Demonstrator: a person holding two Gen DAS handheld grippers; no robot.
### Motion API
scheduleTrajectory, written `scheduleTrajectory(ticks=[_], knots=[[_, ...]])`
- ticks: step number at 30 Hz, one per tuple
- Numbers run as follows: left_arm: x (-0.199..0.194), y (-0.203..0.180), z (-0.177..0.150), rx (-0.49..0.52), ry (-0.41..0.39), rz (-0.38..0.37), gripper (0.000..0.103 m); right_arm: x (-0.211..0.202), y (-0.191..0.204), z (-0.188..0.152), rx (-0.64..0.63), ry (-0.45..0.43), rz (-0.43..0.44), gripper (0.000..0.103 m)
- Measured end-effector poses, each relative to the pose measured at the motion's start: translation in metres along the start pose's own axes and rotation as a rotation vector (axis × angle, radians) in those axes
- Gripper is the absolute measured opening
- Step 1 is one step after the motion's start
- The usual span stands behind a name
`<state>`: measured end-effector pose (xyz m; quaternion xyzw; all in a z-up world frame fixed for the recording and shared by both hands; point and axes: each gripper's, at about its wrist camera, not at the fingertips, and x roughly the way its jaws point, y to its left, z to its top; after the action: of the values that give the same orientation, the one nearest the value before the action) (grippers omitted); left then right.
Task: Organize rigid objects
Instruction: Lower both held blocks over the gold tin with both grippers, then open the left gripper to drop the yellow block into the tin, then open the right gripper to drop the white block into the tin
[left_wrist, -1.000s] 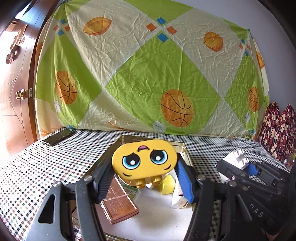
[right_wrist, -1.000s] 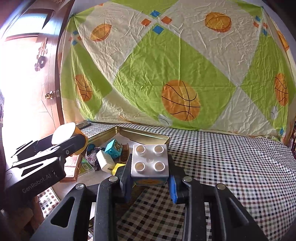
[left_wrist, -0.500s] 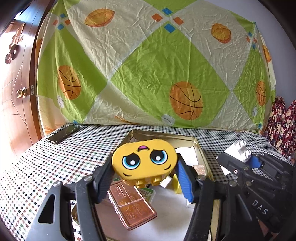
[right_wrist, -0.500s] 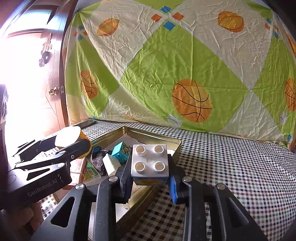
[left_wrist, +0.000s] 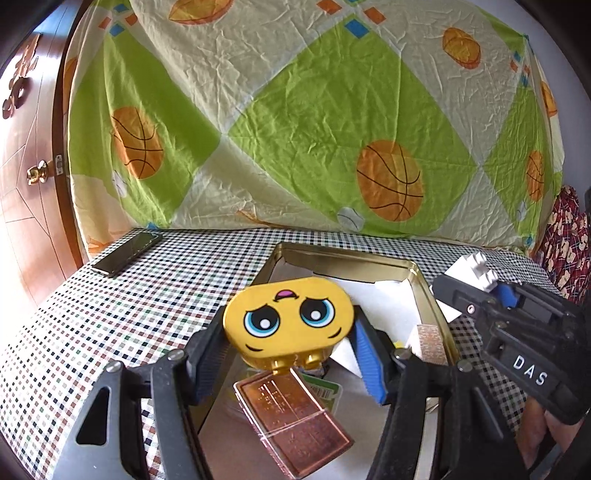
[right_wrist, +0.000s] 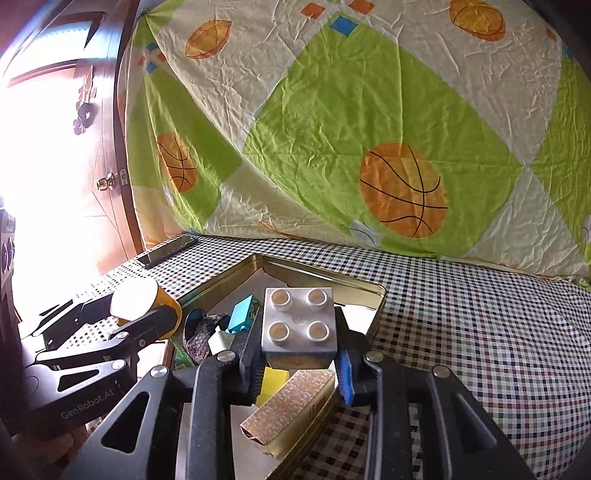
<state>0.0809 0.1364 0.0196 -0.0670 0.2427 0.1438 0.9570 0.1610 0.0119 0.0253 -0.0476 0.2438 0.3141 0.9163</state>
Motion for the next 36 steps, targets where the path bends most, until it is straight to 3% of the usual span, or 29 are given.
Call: scheduleTrajectory(ticks=[8,10,14,17,21,23,31,36], knots=[[0.01,-0.001,-0.001,0.021,0.044,-0.004,0.064,0.025,0.01,-0.004,-0.017,0.075,0.039,0.034],[0.01,-0.001,-0.002,0.024,0.044,-0.007,0.063,0.025,0.01,-0.006,-0.011,0.079,0.052,0.043],[0.007,-0.002,-0.001,0.023,0.032,-0.002,0.065,0.019,0.008,-0.006,-0.004,0.065,0.044,0.046],[0.005,0.0,-0.001,0.016,0.024,0.005,0.075,0.014,0.005,-0.007,0.004,0.059,0.037,0.049],[-0.002,0.006,-0.001,0.004,0.002,0.02,0.095,0.003,-0.007,-0.008,0.041,0.036,-0.003,0.072],[-0.008,0.008,0.0,-0.003,-0.016,0.027,0.102,-0.004,-0.011,-0.008,0.057,0.017,0.006,0.078],[-0.04,0.006,0.007,0.013,-0.078,0.029,0.103,-0.038,-0.004,-0.003,0.038,-0.07,0.005,0.081],[-0.05,0.017,0.01,-0.021,-0.07,0.036,0.103,-0.049,0.004,0.001,0.019,-0.088,0.031,0.084]])
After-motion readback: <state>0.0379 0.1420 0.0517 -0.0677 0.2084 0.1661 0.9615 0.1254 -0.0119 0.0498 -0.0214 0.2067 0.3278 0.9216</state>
